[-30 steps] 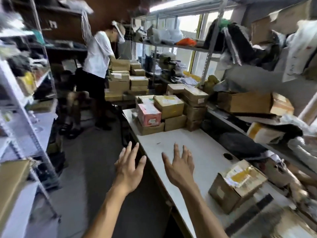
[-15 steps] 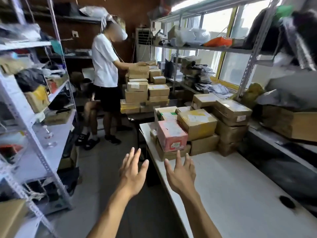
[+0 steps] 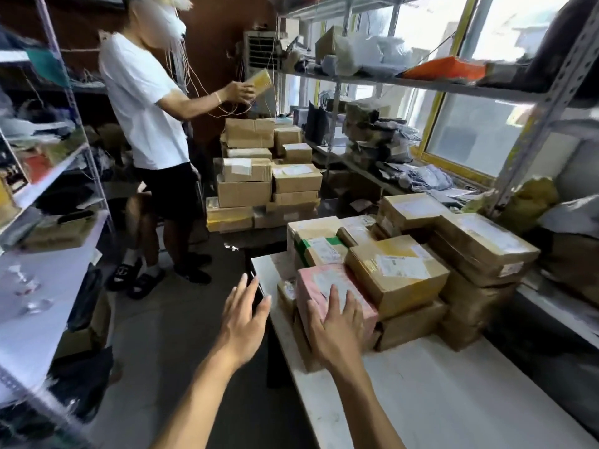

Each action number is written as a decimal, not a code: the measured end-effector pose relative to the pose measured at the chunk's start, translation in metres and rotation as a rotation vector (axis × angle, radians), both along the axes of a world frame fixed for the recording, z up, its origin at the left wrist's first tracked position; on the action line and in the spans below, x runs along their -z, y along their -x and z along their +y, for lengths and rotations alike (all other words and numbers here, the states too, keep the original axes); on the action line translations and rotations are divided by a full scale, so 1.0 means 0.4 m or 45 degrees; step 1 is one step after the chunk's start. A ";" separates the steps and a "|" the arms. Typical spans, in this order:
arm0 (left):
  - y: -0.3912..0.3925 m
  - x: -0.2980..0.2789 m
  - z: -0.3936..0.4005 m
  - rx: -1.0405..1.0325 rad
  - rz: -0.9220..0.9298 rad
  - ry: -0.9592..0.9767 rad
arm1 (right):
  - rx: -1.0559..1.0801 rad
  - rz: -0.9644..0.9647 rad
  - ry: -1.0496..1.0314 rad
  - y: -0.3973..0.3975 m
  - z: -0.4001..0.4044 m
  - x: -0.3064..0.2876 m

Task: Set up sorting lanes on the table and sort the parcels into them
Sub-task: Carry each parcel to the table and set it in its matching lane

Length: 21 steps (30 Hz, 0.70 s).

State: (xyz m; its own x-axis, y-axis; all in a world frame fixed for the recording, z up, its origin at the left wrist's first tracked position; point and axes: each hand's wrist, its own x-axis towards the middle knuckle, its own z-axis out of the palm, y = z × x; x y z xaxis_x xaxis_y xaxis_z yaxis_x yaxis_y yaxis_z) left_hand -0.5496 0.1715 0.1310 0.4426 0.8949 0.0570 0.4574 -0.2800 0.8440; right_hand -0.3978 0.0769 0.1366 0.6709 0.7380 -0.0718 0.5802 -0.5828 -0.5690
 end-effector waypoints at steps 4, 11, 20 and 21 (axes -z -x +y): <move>-0.062 0.039 0.189 0.054 -0.031 0.042 | 0.060 0.015 -0.024 -0.033 0.183 0.031; -0.129 0.026 0.563 0.167 -0.074 0.138 | 0.167 0.016 -0.017 -0.095 0.550 0.033; -0.315 0.023 0.901 0.363 -0.078 0.224 | 0.396 0.143 -0.141 -0.236 0.796 0.042; -0.344 0.034 0.929 0.393 -0.074 0.243 | 0.431 0.148 -0.171 -0.265 0.818 0.046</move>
